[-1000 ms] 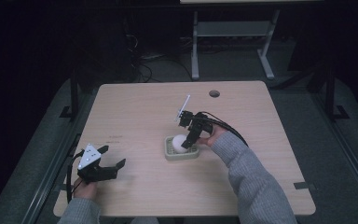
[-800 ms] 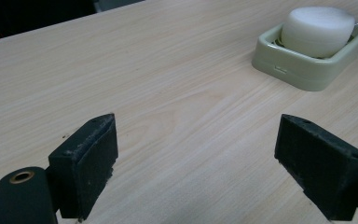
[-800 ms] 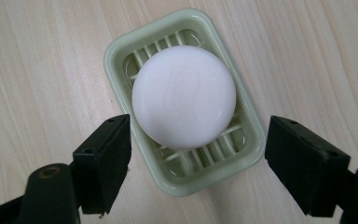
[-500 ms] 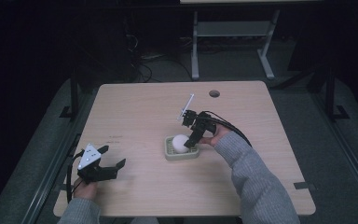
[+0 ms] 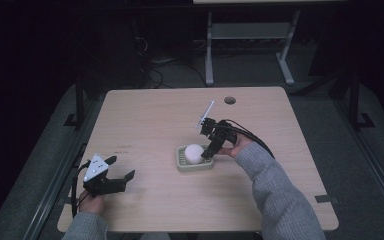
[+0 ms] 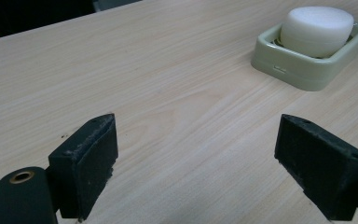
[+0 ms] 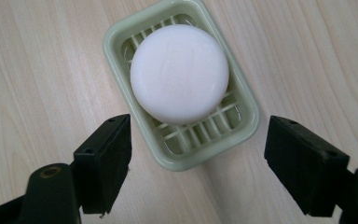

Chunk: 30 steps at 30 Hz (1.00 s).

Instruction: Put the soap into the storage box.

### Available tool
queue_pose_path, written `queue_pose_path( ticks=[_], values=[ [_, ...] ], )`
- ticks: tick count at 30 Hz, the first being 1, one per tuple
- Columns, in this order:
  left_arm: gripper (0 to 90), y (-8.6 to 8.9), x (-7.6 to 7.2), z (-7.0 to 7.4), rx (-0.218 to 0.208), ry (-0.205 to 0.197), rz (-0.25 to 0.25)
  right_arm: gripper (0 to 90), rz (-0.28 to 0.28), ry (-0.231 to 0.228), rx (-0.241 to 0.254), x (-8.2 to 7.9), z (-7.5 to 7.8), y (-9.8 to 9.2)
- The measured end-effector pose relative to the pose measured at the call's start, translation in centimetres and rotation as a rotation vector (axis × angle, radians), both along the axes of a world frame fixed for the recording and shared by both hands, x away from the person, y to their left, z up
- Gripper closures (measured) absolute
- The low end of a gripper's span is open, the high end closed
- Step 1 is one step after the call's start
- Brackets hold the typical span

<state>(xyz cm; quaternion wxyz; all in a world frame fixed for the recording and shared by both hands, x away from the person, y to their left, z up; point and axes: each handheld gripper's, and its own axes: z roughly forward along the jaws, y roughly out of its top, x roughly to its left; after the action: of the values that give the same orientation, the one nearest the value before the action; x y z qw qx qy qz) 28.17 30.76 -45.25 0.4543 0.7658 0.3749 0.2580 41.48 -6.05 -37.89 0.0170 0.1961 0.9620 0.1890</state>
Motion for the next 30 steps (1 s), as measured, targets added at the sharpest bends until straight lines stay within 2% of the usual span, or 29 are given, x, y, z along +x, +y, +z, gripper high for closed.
queue_pose_path(
  ticks=[30],
  values=[
    [12.8, 0.0, 0.0, 0.0, 0.004, 0.001, -0.002, 22.8, -0.039, 0.001, 0.011, -0.6, 0.3, -2.5]
  ],
)
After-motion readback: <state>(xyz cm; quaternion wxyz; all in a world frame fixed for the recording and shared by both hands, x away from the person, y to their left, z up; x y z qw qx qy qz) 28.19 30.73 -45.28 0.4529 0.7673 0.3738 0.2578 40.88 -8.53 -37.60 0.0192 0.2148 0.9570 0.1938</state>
